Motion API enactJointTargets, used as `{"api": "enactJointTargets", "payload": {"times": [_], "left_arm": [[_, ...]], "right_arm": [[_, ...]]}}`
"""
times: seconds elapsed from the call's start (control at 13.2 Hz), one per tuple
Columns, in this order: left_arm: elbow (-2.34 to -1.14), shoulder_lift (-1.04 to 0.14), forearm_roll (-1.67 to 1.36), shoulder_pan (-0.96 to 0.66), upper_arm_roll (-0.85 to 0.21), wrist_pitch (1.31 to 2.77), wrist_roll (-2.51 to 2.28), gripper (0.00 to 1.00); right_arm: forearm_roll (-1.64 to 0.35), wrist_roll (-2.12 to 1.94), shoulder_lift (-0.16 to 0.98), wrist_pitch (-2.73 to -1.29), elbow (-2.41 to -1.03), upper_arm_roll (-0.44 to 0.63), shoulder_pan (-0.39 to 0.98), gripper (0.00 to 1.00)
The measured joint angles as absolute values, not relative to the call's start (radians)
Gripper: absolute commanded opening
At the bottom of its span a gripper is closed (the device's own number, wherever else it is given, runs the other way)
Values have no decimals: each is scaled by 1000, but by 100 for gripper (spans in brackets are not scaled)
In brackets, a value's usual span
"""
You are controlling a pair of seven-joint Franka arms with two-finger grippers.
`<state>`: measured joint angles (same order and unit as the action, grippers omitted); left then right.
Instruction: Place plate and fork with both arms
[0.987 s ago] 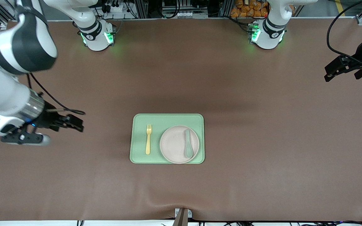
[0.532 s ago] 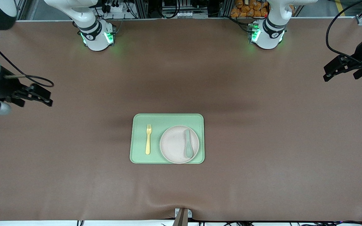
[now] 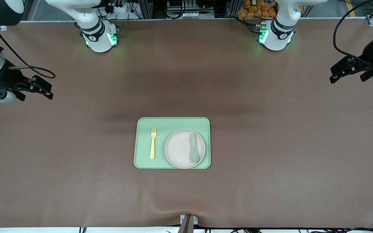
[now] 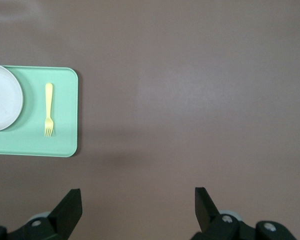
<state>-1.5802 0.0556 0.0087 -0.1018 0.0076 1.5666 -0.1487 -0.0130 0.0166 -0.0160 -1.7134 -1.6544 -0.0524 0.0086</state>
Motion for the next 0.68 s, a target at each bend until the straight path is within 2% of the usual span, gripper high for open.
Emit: {"api": "enactJointTargets", "payload": {"times": [0.38, 0.68], "left_arm": [[-1581, 56, 9, -104, 6, 1566, -149, 100], [-1582, 56, 9, -104, 6, 1566, -149, 100]], "right_arm": [[25, 1, 9, -1649, -1543, -50, -2, 100], [25, -101, 24, -1648, -1525, -48, -25, 100]]}}
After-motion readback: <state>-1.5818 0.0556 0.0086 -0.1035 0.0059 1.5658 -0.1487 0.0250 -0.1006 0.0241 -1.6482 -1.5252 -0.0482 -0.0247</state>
